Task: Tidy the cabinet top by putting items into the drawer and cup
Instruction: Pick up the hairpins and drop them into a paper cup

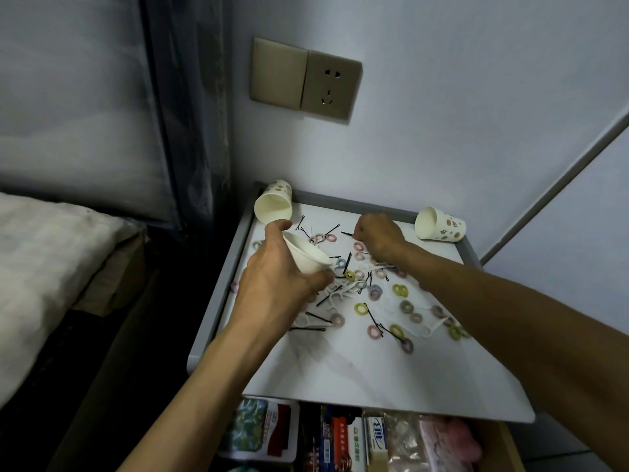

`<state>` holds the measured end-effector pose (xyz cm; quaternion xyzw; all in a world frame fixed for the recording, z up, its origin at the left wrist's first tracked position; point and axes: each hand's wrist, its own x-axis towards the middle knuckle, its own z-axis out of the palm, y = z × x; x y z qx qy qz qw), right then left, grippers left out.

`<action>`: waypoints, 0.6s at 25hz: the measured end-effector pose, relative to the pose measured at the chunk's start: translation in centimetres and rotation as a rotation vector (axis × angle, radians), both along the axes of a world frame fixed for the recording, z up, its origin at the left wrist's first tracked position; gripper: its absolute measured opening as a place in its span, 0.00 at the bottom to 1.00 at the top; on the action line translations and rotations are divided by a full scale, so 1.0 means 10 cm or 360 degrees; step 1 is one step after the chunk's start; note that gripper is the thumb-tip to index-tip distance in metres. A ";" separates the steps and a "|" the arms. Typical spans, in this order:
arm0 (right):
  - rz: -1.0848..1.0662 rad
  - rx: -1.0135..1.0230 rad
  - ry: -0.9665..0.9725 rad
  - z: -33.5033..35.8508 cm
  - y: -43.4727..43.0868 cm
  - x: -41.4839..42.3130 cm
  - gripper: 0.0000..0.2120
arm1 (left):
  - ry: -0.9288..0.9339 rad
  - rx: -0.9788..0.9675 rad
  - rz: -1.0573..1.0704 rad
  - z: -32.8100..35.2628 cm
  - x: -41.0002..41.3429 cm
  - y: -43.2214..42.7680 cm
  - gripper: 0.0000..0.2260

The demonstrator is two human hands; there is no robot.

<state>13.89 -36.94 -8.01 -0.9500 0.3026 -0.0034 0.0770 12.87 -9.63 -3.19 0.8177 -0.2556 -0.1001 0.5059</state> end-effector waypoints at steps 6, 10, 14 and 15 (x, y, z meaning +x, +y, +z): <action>0.0493 0.0269 -0.0342 0.33 0.07 -0.28 0.04 | 0.0014 -0.0036 -0.0004 0.05 0.00 0.03 0.39; 0.0683 0.0264 -0.0187 0.24 0.10 -0.37 0.05 | -0.0003 -0.0023 0.0005 0.07 -0.04 0.01 0.39; 0.0666 0.0359 -0.0137 0.06 0.15 -0.40 0.05 | -0.0058 -0.0011 -0.0013 0.07 -0.06 0.02 0.39; 0.0635 0.0360 -0.0142 0.02 0.15 -0.41 0.05 | -0.0052 -0.0017 -0.0014 0.06 -0.06 0.02 0.39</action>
